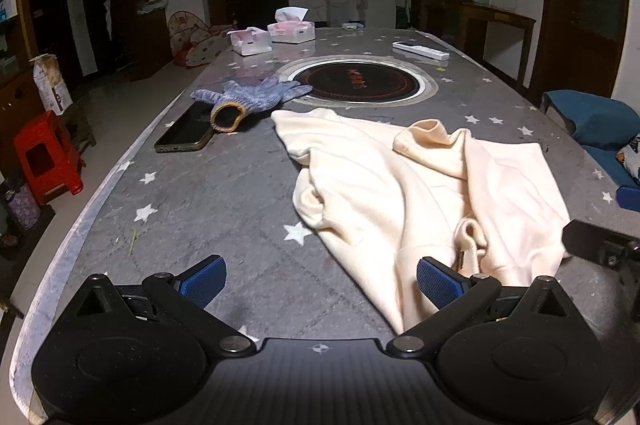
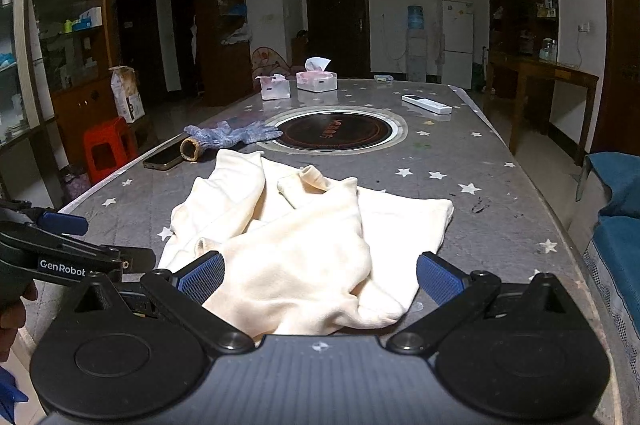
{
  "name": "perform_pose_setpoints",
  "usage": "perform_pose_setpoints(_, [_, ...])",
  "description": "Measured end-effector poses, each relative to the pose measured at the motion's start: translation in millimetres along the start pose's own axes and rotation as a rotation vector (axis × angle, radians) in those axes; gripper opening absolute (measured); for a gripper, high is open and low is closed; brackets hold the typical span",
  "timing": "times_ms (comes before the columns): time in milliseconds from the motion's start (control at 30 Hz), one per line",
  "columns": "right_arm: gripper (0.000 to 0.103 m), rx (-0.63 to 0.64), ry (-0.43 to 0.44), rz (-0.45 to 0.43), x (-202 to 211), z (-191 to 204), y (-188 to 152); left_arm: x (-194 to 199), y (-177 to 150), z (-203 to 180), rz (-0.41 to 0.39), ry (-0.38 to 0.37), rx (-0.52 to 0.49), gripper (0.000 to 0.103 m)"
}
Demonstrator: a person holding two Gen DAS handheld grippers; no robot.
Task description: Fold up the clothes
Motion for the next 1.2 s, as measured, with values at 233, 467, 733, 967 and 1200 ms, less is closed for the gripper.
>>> perform_pose_setpoints(233, [0.103,-0.009,0.009,0.019,-8.6,-2.0,0.2,-4.5,8.7,-7.4,-0.008,-0.025,-0.022,0.103])
perform_pose_setpoints(467, [0.103,-0.012,0.013,0.032,-17.6,-3.4,1.2,-12.5,21.3,-18.7,-0.017,-0.051,-0.049,0.103])
perform_pose_setpoints(733, [0.103,-0.021,0.006,0.038,-26.8,-10.4,4.8,-24.5,36.6,-33.2,-0.027,-0.078,-0.085,0.103])
perform_pose_setpoints(967, [0.103,-0.029,-0.003,0.036,-33.8,-19.2,10.0,-39.3,43.3,-40.1,-0.008,-0.112,-0.101,0.101])
perform_pose_setpoints(1200, [0.102,-0.04,-0.001,0.045,-45.1,-28.5,16.7,-58.8,45.7,-43.1,0.032,-0.17,-0.096,0.079])
Point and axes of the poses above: each gripper's, at about its wrist camera, not at the fingertips, and x roughly against the way its jaws point, z to its left, y to its top, the point moved 8 cm from there along -x, roughly the way its jaws point, and after that the axes turned 4 degrees about -z, right-handed, at the moved point
